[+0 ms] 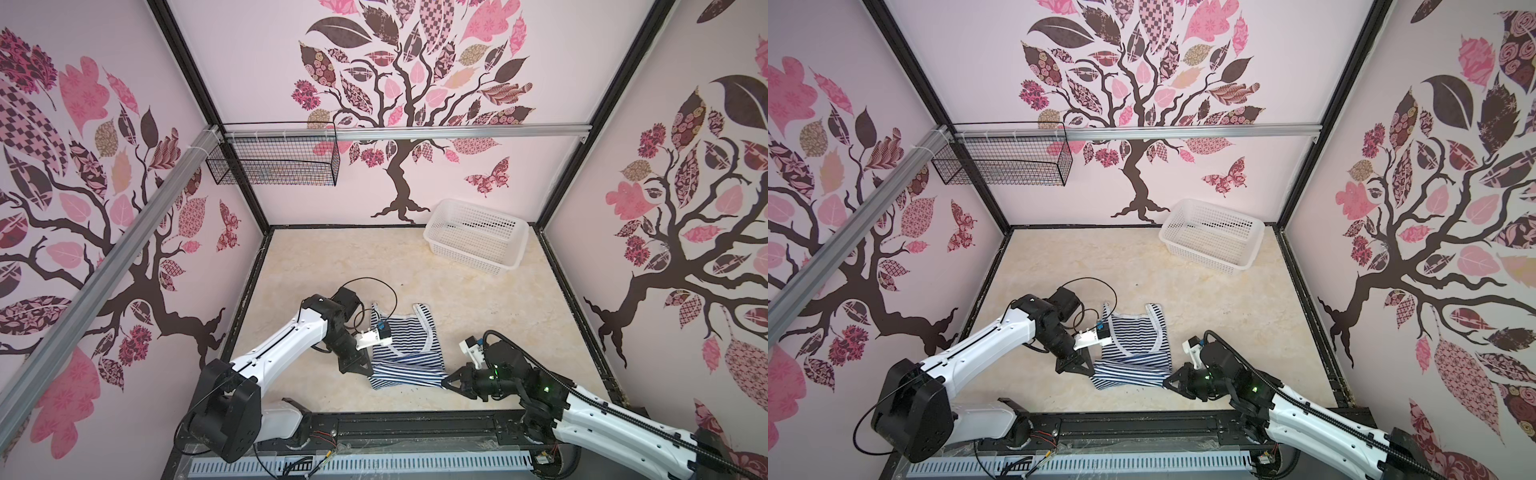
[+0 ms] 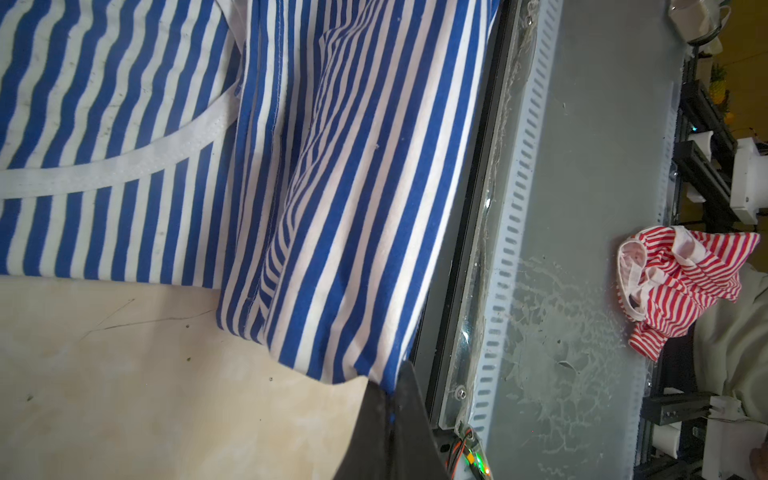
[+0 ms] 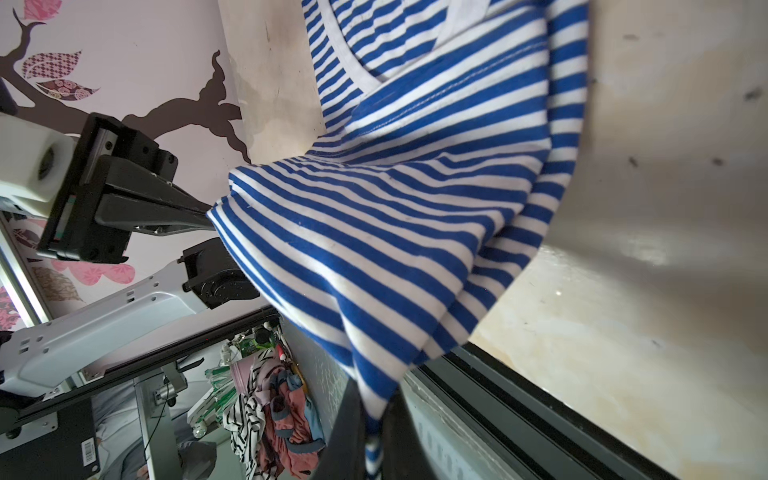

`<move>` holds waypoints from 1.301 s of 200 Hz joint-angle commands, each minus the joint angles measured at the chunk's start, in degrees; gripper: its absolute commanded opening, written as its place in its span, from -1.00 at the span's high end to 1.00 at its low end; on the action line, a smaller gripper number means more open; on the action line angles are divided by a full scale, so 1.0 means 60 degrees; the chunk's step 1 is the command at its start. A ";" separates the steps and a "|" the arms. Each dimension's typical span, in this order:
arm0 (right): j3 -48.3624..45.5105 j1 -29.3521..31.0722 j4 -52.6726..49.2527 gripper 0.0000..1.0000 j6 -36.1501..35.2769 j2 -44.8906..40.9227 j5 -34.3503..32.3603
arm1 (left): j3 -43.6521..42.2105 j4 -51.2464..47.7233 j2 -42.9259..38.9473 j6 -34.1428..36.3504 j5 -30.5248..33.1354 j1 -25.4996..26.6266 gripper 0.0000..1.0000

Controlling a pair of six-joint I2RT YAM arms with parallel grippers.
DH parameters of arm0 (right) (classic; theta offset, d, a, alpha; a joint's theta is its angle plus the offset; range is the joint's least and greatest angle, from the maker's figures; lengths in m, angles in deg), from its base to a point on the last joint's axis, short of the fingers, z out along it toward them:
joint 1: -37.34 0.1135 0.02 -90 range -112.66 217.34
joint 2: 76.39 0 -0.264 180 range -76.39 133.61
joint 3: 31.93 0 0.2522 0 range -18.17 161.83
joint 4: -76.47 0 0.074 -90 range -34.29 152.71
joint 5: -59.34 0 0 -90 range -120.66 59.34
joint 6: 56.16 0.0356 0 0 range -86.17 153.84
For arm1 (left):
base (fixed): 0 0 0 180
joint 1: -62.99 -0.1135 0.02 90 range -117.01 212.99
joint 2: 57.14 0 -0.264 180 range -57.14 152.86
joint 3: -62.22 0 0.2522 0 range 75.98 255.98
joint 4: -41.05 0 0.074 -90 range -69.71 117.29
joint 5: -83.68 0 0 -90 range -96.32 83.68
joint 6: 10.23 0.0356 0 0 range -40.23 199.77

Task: Fold and stack the tank tops

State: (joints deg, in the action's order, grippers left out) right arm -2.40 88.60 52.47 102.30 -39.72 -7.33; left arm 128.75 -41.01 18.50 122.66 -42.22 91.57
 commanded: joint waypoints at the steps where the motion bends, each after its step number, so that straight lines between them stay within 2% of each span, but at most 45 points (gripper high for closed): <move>1: 0.0842 0.0025 -0.0312 0.93 -0.0481 0.0603 -0.0245 | 0.0498 0.0058 -0.0323 -0.0102 0.0474 -0.0095 1.00; 23: 0.1674 0.0025 -0.0469 0.98 -0.0817 0.1198 -0.0331 | 0.0768 0.0585 -0.0250 -0.0513 0.0651 -0.0309 1.00; 58: 0.2580 -0.0124 -0.0612 1.00 -0.1155 0.1678 -0.0866 | 0.1490 0.0748 0.0262 -0.0655 0.0205 -0.1217 1.00; 109: 0.3319 -0.1914 -0.0225 1.00 -0.1772 0.2738 0.0284 | 0.2191 0.1322 0.1279 -0.0817 0.0693 -0.1553 1.00; 163: 0.3958 -0.2379 0.0478 1.00 -0.2159 0.4379 0.0801 | 0.2965 0.1567 0.2613 -0.0957 0.0741 -0.1744 1.00; 233: 0.4098 -0.4050 0.2343 0.99 -0.2307 0.6472 0.2183 | 0.3812 0.2039 0.4196 -0.1141 0.0689 -0.2353 1.00; 260: 0.4458 -0.4359 0.3035 0.85 -0.2307 0.7508 0.2557 | 0.4425 0.2070 0.5042 -0.1258 0.0720 -0.2503 1.00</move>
State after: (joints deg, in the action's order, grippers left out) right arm 20.66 64.06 65.23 89.08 1.02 4.73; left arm 152.27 -29.95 45.47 116.04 -38.57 77.84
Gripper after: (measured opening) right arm 0.082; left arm 0.047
